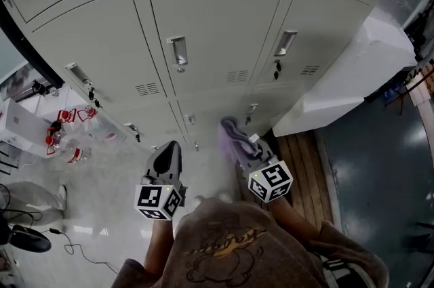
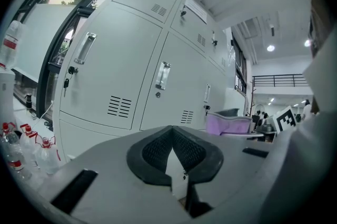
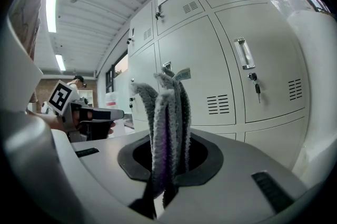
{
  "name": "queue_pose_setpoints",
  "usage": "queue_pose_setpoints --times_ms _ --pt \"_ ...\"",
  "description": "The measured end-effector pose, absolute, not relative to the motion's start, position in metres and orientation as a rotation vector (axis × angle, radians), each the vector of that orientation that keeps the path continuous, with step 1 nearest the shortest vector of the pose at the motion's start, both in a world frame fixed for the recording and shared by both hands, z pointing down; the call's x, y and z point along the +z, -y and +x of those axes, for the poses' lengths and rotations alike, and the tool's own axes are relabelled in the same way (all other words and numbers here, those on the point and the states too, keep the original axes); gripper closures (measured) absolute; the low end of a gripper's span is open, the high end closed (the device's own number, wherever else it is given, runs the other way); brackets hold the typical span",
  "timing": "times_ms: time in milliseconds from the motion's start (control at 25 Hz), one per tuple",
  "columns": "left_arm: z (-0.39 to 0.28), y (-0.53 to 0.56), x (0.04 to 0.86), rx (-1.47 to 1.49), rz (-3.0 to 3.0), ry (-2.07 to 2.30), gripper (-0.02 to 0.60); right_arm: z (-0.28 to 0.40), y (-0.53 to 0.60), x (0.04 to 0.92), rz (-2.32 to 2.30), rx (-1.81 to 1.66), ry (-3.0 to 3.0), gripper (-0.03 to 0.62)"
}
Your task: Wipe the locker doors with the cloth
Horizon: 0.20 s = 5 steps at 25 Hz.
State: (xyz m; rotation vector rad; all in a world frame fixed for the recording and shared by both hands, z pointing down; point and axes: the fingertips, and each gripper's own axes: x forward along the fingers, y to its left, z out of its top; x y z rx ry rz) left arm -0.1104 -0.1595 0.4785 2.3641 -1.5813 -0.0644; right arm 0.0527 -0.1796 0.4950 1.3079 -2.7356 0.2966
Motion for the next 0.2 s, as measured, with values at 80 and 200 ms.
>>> queue_pose_setpoints --times_ms 80,200 --pt "-0.1097 0.1596 0.4784 -0.07 2.361 1.576 0.578 0.0521 0.1798 0.495 1.305 0.297 2.735 0.54" --pt "-0.1084 0.1596 0.4785 -0.077 2.358 1.572 0.578 0.0521 0.1801 0.4949 1.301 0.3 2.735 0.54"
